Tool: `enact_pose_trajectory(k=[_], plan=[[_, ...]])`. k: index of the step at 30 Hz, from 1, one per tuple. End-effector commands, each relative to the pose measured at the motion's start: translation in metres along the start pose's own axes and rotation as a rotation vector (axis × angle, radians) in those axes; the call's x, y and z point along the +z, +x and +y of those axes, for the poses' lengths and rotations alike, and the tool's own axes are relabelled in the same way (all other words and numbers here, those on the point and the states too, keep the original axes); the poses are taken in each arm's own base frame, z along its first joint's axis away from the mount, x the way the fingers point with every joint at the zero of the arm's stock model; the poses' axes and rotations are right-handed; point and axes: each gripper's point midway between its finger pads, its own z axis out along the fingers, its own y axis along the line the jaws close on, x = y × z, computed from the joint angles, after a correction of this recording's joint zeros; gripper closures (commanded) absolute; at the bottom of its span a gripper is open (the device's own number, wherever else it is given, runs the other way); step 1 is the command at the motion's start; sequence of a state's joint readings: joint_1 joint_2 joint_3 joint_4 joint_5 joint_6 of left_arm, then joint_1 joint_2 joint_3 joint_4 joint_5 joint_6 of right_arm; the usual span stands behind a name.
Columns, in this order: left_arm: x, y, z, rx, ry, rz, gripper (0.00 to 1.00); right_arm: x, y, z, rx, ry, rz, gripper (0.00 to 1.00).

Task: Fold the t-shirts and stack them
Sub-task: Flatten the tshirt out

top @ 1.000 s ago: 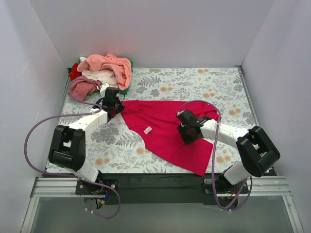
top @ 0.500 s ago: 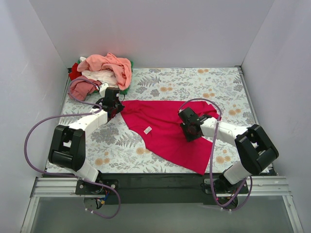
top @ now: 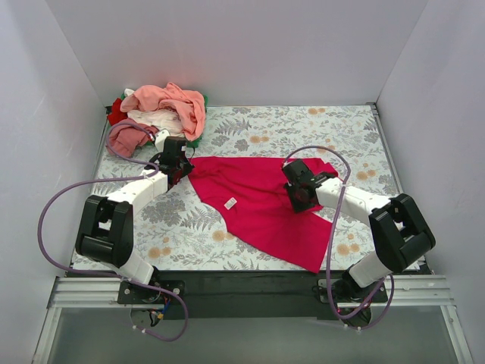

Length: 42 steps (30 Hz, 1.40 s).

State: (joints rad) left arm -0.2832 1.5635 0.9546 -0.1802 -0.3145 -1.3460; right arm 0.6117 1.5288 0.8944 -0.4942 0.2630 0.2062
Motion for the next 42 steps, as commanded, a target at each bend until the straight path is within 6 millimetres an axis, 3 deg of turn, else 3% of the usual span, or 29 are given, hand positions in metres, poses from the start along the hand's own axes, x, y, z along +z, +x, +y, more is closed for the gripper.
enact_pose_trajectory(k=[1, 10, 13, 14, 19, 22, 23, 25, 27, 28, 30, 31, 32, 33, 34, 36, 37, 39, 40, 41, 42], plan=[[-0.004, -0.010, 0.001, 0.002, -0.005, -0.029, 1.00, -0.003, -0.023, -0.002, 0.014, -0.004, -0.048, 0.69], [-0.003, -0.011, 0.001, 0.005, -0.008, -0.031, 1.00, 0.009, -0.009, 0.006, -0.011, -0.045, -0.002, 0.69], [-0.003, -0.011, 0.001, 0.005, -0.008, -0.031, 1.00, 0.008, -0.012, 0.007, -0.011, -0.056, -0.018, 0.91], [-0.003, -0.011, 0.000, 0.005, -0.007, -0.032, 1.00, 0.006, -0.014, 0.006, -0.011, -0.055, -0.029, 0.99], [-0.015, -0.028, -0.008, 0.000, 0.018, -0.069, 1.00, -0.023, -0.051, -0.008, 0.037, 0.002, -0.172, 0.99], [-0.035, -0.057, -0.023, -0.023, 0.066, -0.131, 1.00, -0.063, -0.085, -0.030, 0.108, 0.053, -0.328, 0.99], [-0.043, -0.065, -0.027, -0.026, 0.080, -0.145, 1.00, -0.093, -0.104, -0.041, 0.145, 0.066, -0.425, 0.99], [-0.071, -0.097, -0.042, -0.044, 0.139, -0.215, 1.00, -0.128, -0.121, -0.062, 0.179, 0.129, -0.534, 0.99], [-0.095, -0.119, -0.051, -0.063, 0.183, -0.270, 1.00, -0.188, -0.141, -0.082, 0.230, 0.152, -0.695, 0.99], [-0.123, -0.143, -0.061, -0.086, 0.234, -0.329, 1.00, -0.211, -0.145, -0.093, 0.244, 0.181, -0.752, 0.99], [-0.153, -0.164, -0.072, -0.102, 0.303, -0.379, 1.00, -0.278, -0.153, -0.109, 0.287, 0.190, -0.911, 0.99], [-0.170, -0.176, -0.076, -0.112, 0.339, -0.411, 1.00, -0.301, -0.153, -0.115, 0.303, 0.198, -0.963, 0.99], [-0.202, -0.199, -0.082, -0.134, 0.393, -0.476, 1.00, -0.328, -0.150, -0.123, 0.299, 0.209, -1.023, 0.99], [-0.220, -0.209, -0.084, -0.140, 0.419, -0.510, 1.00, -0.365, -0.151, -0.129, 0.317, 0.208, -1.097, 0.99], [-0.250, -0.229, -0.088, -0.157, 0.459, -0.567, 1.00, -0.387, -0.146, -0.136, 0.329, 0.221, -1.140, 0.99], [-0.293, -0.250, -0.088, -0.169, 0.519, -0.643, 1.00, -0.425, -0.141, -0.145, 0.325, 0.233, -1.212, 0.99], [-0.311, -0.260, -0.088, -0.173, 0.539, -0.679, 1.00, -0.459, -0.136, -0.151, 0.352, 0.225, -1.280, 0.99], [-0.363, -0.283, -0.083, -0.192, 0.593, -0.777, 1.00, -0.489, -0.128, -0.155, 0.307, 0.238, -1.337, 0.99], [-0.380, -0.289, -0.082, -0.190, 0.614, -0.805, 1.00, -0.517, -0.121, -0.157, 0.306, 0.218, -1.395, 0.99], [-0.394, -0.294, -0.082, -0.190, 0.637, -0.828, 1.00, -0.528, -0.119, -0.157, 0.294, 0.209, -1.418, 0.99], [-0.424, -0.304, -0.081, -0.193, 0.679, -0.877, 1.00, -0.539, -0.116, -0.157, 0.283, 0.204, -1.442, 0.99]])
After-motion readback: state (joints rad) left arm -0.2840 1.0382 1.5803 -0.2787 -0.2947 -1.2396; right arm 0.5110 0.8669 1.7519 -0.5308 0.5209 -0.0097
